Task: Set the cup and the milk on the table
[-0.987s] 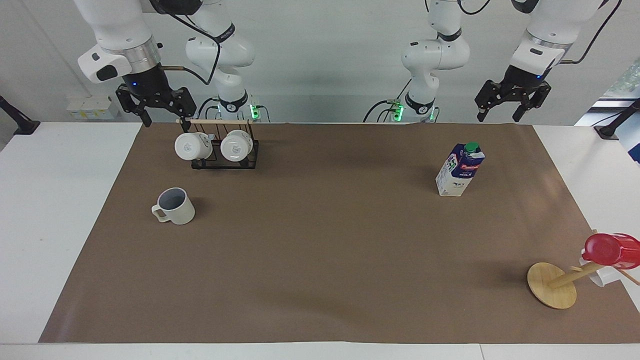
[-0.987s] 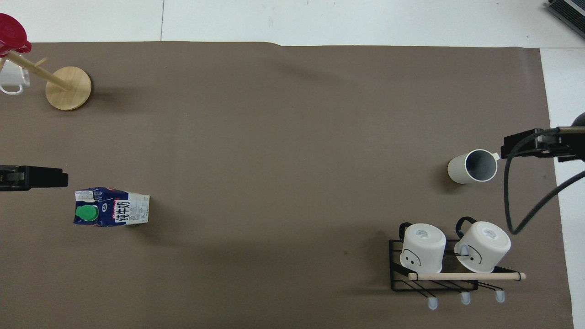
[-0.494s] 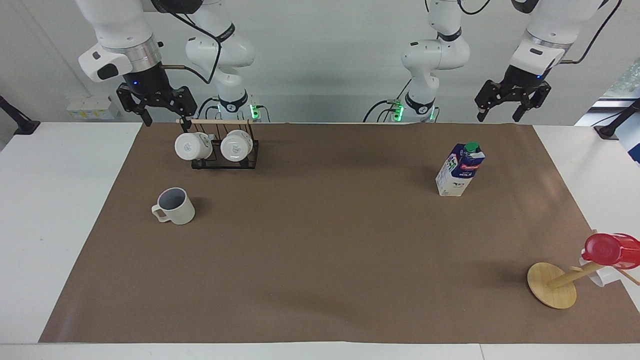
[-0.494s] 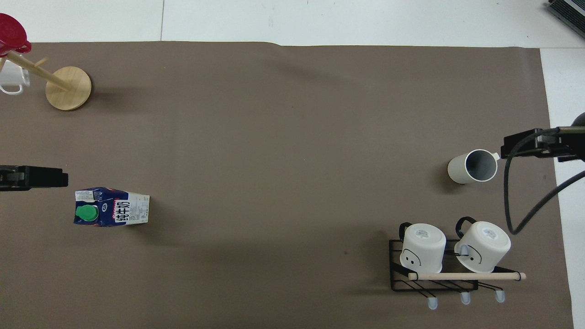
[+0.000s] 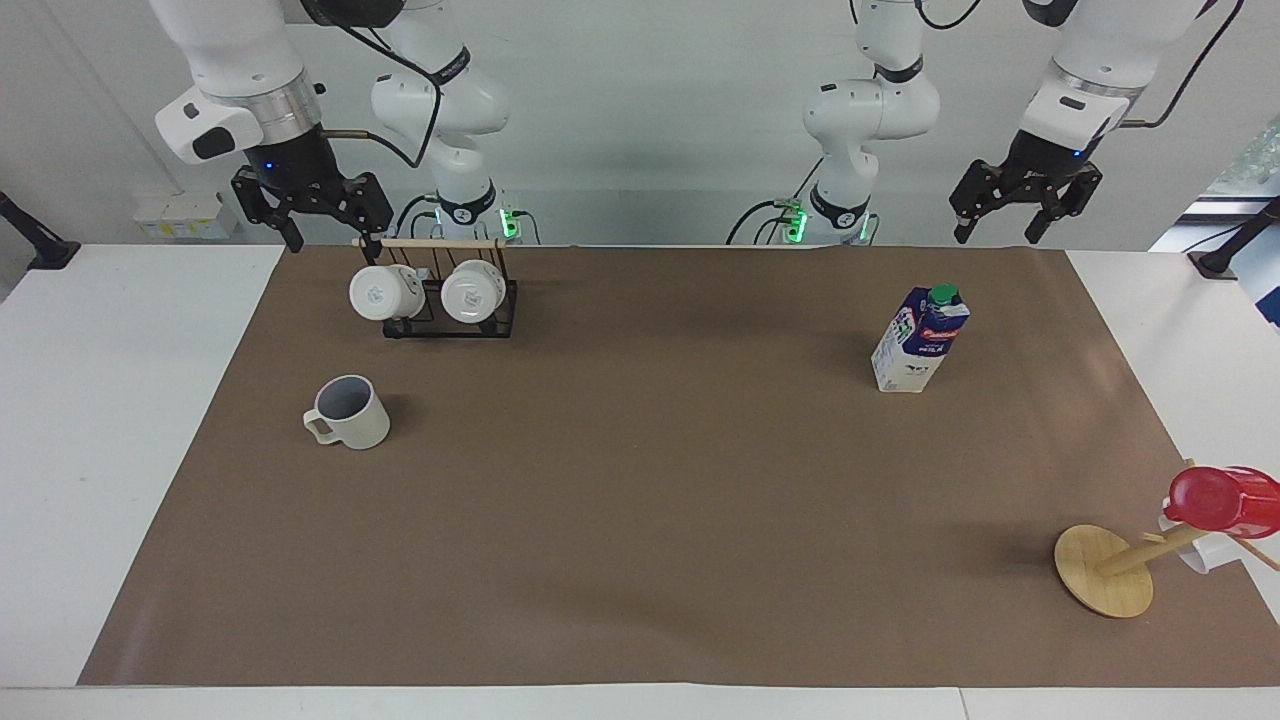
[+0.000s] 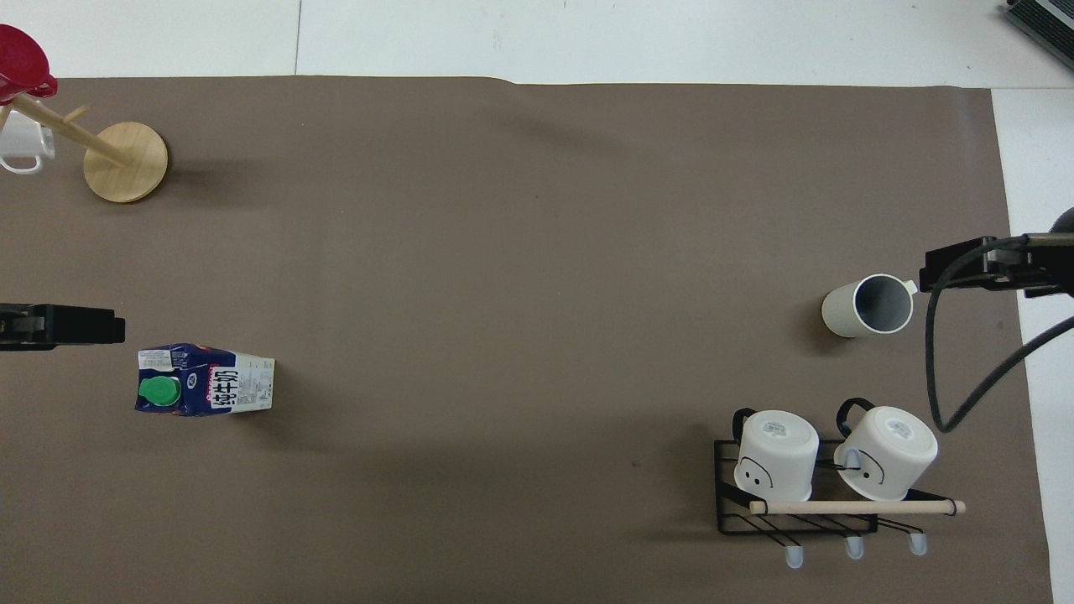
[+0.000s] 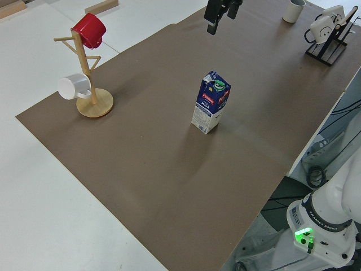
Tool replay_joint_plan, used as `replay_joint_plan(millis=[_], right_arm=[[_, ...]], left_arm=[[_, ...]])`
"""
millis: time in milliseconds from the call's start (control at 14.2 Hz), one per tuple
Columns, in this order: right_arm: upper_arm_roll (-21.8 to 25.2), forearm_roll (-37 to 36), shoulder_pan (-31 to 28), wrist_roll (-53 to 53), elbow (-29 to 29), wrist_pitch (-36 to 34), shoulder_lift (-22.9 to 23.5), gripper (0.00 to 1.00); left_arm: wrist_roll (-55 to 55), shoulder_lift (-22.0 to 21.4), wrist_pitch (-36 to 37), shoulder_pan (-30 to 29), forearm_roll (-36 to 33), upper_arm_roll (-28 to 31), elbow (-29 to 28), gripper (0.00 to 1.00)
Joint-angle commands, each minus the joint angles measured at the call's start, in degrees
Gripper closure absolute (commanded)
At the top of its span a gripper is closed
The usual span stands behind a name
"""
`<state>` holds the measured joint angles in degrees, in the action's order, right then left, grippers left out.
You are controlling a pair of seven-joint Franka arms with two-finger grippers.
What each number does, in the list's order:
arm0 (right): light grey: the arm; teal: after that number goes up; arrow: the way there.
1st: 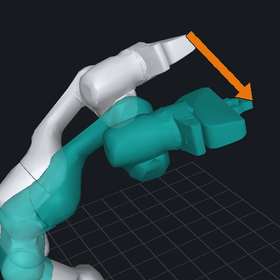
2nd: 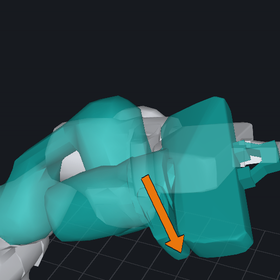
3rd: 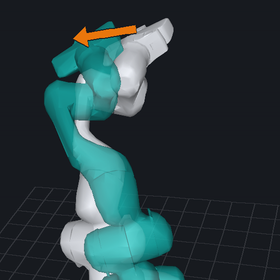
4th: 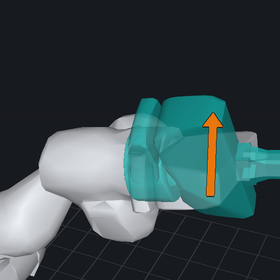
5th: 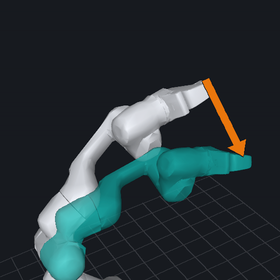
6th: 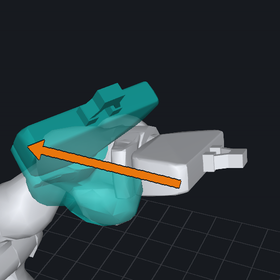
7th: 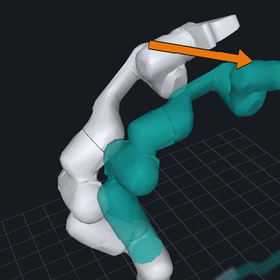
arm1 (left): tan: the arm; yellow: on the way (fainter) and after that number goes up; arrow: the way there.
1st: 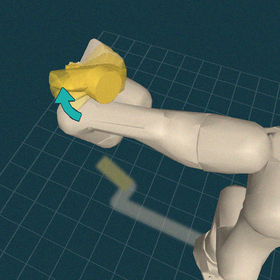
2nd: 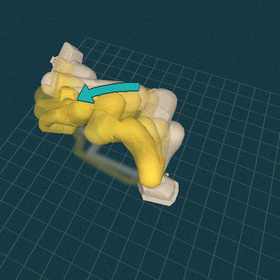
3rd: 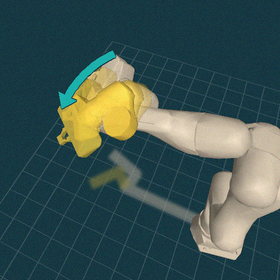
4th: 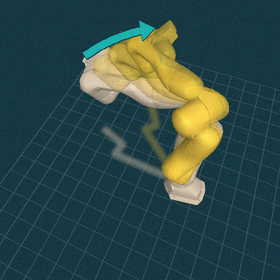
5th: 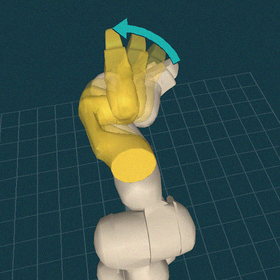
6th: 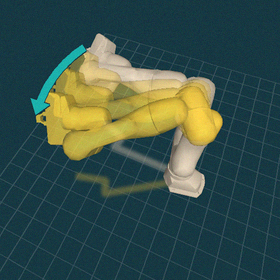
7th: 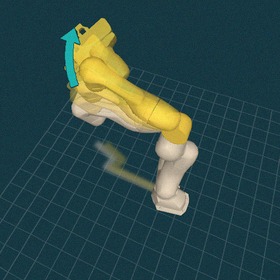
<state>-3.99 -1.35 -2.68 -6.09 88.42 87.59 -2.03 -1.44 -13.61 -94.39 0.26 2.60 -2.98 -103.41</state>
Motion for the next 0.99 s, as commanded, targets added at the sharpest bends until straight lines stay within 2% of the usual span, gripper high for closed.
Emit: replay_joint_plan(millis=[0, 564, 917], right_arm=[[0.1, 0.8, -1.8, 1.5, 0.4, -0.4, -0.8, 0.0], [0.2, 0.6, -2.9, 0.9, 1.8, 4.0, -0.7, 0.0], [0.3, 0.1, -3.5, 0.8, 5.9, 8.7, -0.7, 0.0]], left_arm=[[-0.4, 0.3, 1.5, -0.9, -0.4, -0.5, 1.2, 0.0], [-0.4, 0.3, 1.5, -0.9, -0.4, -0.5, 1.2, 0.0], [-0.4, 0.3, 1.5, -0.9, -0.4, -0.5, 1.2, 0.0]])
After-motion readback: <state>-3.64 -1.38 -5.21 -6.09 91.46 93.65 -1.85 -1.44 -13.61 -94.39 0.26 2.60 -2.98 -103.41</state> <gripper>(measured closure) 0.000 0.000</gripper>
